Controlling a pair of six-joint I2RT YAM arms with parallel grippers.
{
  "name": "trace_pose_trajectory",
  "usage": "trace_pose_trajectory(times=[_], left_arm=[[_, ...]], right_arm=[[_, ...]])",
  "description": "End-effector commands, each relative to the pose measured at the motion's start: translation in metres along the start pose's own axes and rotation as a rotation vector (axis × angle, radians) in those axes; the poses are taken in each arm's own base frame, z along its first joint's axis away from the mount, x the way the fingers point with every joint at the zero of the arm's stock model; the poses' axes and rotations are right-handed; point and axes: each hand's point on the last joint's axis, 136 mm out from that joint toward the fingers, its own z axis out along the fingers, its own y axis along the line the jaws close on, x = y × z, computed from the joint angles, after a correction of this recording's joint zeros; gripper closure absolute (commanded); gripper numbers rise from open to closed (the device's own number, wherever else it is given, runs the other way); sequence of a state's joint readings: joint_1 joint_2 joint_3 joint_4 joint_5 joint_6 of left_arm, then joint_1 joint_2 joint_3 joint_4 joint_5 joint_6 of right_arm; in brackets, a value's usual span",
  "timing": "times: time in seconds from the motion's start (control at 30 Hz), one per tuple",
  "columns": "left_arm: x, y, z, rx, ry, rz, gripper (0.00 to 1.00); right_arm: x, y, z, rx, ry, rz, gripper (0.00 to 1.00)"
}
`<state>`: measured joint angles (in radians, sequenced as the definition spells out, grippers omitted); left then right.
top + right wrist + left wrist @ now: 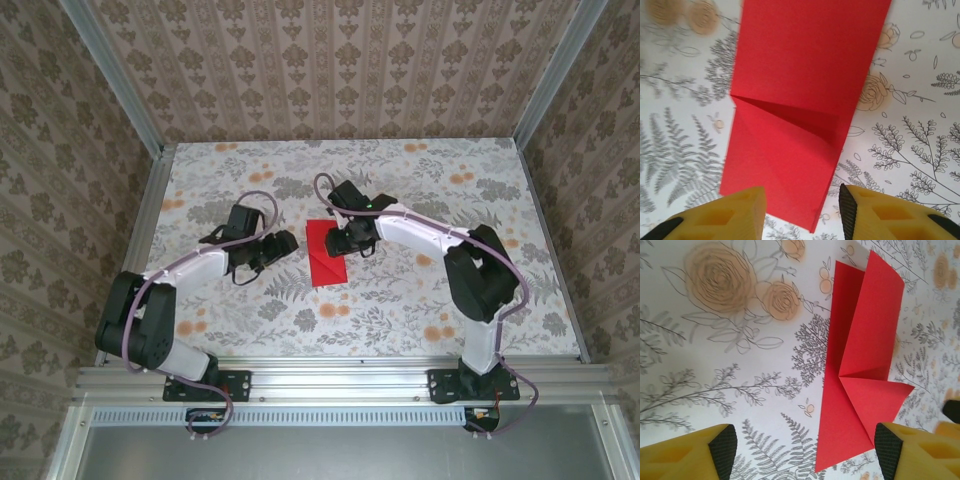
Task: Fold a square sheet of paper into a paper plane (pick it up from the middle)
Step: Fold the triangle a second time at the center of the table.
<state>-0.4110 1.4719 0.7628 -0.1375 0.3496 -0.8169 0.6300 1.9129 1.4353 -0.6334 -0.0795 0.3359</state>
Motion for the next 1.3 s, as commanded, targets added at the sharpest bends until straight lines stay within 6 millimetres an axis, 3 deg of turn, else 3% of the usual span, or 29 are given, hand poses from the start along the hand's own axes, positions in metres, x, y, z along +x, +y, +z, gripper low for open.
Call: trace_pose_trajectory(times=[0.0,0.23,0.47,0.8,0.93,1.03,1.17,1.27], left_arm=[[0.007,-0.027,0.002,0.14,0.019,-0.012,0.21],[0.022,-0.051,0.022,0.188,0.074,0.029,0.2],[0.033,-0.07,0.047,0.23,0.135,0.045,0.26],[0.035,-0.071,0.069,0.214,0.16,0.036,0.4],[0.036,-0.065,0.073,0.187,0.16,0.028,0.42],[0.036,-0.061,0.073,0.171,0.157,0.026,0.42],[0.037,-0.058,0.073,0.156,0.154,0.025,0.42],[0.037,-0.056,0.073,0.15,0.154,0.021,0.43]], right_arm=[[0.002,-0.015,0.008,0.059,0.042,0.02,0.61],[0.004,-0.025,0.027,0.052,0.082,0.071,0.68],[0.007,-0.035,0.041,0.045,0.107,0.133,0.71],[0.016,-0.042,0.054,0.053,0.14,0.157,0.72],[0.013,-0.041,0.047,0.032,0.119,0.173,0.72],[0.002,-0.038,0.028,0.004,0.065,0.178,0.71],[-0.009,-0.024,0.003,-0.07,0.002,0.146,0.69],[-0.008,-0.01,-0.001,-0.157,0.004,0.131,0.67]])
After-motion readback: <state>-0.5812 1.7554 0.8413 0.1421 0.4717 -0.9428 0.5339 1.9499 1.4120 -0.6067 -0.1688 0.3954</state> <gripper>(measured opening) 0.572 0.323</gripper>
